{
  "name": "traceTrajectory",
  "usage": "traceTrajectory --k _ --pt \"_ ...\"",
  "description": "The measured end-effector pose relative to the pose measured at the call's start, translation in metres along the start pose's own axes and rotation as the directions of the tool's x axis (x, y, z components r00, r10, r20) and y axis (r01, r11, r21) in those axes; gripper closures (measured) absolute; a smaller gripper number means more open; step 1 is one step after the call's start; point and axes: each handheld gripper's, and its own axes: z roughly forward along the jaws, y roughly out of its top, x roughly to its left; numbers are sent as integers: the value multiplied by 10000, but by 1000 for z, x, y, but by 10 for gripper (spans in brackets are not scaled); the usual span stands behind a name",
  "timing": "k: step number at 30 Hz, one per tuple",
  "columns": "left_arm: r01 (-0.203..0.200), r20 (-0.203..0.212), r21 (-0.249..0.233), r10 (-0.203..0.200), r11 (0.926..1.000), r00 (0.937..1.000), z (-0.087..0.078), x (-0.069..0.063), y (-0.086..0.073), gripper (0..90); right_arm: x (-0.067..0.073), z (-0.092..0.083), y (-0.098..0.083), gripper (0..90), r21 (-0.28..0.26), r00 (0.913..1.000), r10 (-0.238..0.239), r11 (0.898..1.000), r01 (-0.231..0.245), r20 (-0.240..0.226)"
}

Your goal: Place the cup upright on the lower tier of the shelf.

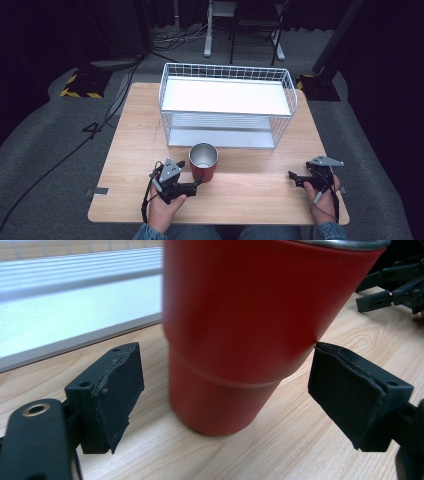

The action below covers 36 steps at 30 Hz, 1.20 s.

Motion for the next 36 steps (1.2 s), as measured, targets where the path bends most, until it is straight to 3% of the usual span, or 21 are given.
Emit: traceTrajectory --k 4,12,23,28,36 --pt "-88 -67 149 89 9999 9999 11 -6 1 152 0 0 0 131 -1 10000 -2 10000 2 0" --pt "-252 -759 506 290 9984 9967 32 -14 2 107 0 0 0 133 -3 10000 -6 10000 6 -7" --pt "-77 -1057 277 105 9996 9943 46 -15 1 71 0 0 0 143 -22 10000 -27 10000 27 -24" --pt "164 -1630 469 -86 9988 9866 55 -16 -2 78 0 -1 -1 148 -36 10000 -33 10000 33 -26" --pt "17 -1602 479 61 9988 9871 55 -17 -2 138 0 -2 -1 149 -33 9999 -85 10000 85 -75"
